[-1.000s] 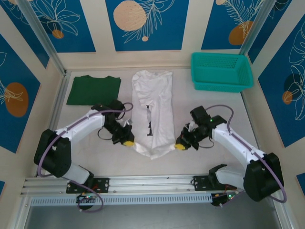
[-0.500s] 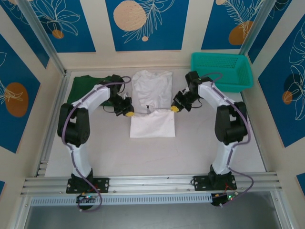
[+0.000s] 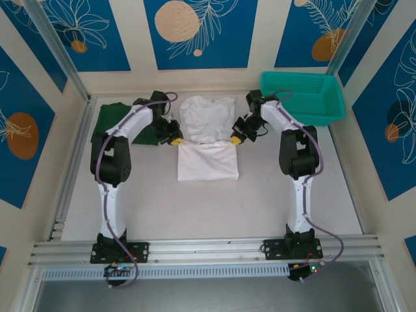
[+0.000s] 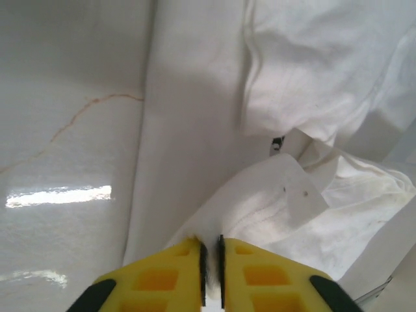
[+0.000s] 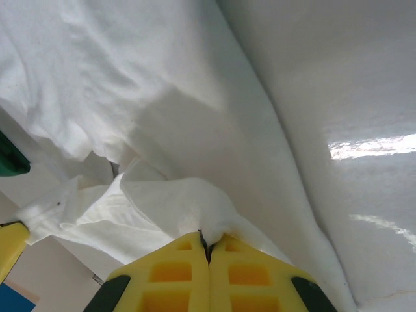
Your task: Fold and stack the t-shirts
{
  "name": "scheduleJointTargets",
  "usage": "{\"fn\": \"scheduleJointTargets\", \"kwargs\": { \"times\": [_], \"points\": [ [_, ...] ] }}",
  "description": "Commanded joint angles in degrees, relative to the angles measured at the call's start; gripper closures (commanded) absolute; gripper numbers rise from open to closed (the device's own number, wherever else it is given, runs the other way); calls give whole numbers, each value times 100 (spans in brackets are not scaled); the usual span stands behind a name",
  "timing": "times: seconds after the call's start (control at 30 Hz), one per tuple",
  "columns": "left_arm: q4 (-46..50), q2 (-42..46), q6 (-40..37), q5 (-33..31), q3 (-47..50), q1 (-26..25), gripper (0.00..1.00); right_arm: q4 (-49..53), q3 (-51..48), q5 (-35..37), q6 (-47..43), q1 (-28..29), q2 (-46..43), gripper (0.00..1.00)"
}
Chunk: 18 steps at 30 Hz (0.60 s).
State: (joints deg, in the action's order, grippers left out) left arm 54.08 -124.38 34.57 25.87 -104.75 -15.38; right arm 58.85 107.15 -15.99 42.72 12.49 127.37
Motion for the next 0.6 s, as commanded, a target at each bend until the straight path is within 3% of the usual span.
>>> {"fn": "scheduleJointTargets", "kwargs": {
  "times": [0.0,0.07,0.17,0.27,0.33,0.43,0.57],
  "points": [
    [190,-290,69,-90,-172,96,83,257,294,51,-88,-64,151,95],
    [240,-362,100,-135,-250,114,77,362,372,175,-50,-116,196,91],
    [352,-311,77,-299,-388,132,62,241,223,108,77,-215,15,71],
    [364,60,89,-787,-365,124,38,-72,-101,68,181,-239,-442,54],
    [292,428,111,-1148,-251,92,31,-362,-489,99,232,-202,-889,52],
    [-227,1235,196,-1439,383,-105,35,-1128,-1512,-110,306,-68,-1750,57],
    [-989,1787,226,-612,1333,-689,66,-1908,-2799,-620,406,399,-2476,75]
  ]
}}
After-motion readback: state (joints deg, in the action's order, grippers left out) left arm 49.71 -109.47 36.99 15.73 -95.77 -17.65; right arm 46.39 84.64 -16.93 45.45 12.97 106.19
